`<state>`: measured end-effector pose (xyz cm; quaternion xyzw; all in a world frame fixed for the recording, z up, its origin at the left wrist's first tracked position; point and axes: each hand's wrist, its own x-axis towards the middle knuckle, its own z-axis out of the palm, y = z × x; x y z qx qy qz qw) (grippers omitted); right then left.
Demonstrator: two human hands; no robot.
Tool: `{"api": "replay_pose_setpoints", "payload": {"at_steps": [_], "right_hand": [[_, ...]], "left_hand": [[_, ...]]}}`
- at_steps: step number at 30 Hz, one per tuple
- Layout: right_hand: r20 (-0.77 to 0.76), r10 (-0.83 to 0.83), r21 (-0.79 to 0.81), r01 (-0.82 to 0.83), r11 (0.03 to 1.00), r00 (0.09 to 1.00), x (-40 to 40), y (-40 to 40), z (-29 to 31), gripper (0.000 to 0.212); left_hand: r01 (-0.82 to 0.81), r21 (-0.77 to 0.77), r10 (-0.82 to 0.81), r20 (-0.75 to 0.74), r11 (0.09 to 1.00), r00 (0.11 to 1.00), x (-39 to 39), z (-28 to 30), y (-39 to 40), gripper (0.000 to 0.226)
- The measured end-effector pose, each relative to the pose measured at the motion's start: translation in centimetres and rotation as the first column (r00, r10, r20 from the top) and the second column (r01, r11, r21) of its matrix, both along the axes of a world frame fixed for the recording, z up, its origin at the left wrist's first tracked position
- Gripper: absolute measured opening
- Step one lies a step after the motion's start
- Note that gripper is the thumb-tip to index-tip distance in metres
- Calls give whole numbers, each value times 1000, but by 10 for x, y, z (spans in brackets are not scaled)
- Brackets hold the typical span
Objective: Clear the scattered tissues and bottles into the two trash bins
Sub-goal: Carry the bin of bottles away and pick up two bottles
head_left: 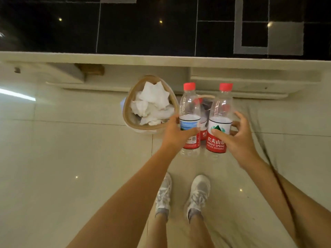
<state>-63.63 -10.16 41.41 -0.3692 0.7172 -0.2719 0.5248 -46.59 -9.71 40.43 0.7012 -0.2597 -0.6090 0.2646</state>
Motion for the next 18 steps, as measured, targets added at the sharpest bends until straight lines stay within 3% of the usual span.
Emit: {"api": "replay_pose_setpoints", "payload": {"at_steps": [8, 18], "right_hand": [[55, -37, 1, 37, 999, 998, -24, -15, -117, 72], [-41, 51, -62, -54, 997, 998, -26, -7, -184, 76]], "left_hand": [[-80, -114, 84, 27, 990, 996, -36, -116, -39, 65], [43, -180, -19, 135, 983, 991, -34, -162, -23, 74]]}}
